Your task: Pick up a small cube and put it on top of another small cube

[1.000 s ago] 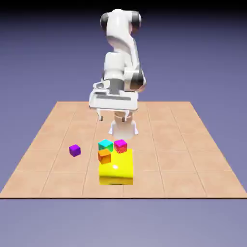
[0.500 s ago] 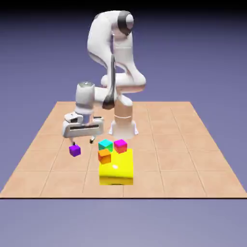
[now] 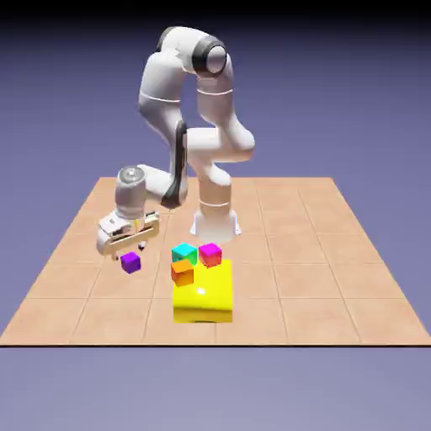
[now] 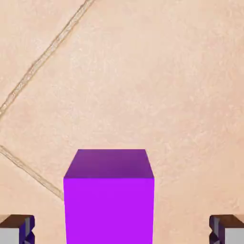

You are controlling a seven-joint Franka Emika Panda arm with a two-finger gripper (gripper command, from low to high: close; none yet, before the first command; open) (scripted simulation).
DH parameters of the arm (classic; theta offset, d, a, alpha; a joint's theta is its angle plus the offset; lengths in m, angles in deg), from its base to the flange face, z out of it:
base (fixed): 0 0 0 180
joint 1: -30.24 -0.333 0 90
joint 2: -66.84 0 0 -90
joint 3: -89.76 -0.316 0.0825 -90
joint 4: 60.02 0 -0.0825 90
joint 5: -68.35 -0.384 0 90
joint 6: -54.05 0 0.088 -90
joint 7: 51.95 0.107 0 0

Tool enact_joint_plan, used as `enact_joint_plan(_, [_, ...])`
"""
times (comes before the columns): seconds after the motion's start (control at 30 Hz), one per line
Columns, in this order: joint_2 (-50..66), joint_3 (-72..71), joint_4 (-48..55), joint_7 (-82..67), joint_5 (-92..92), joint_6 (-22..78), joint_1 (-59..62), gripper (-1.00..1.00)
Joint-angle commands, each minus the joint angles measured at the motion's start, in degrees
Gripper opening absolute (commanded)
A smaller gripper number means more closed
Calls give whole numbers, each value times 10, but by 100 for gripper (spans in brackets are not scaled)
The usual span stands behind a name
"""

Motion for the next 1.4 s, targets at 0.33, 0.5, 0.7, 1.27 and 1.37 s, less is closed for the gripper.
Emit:
enact_joint_plan(0.33, [-34,39,-3,19,31,30,-33,-100])
enact_joint_plan(0.5, [-122,143,-11,70,114,108,-120,-100])
enact_joint_plan(0.7, [-224,64,-3,75,106,219,-152,-100])
enact_joint_plan(1.27, [-380,-185,4,67,59,389,-175,-100])
enact_joint_plan(1.37, [-326,-172,-13,77,79,317,-167,-100])
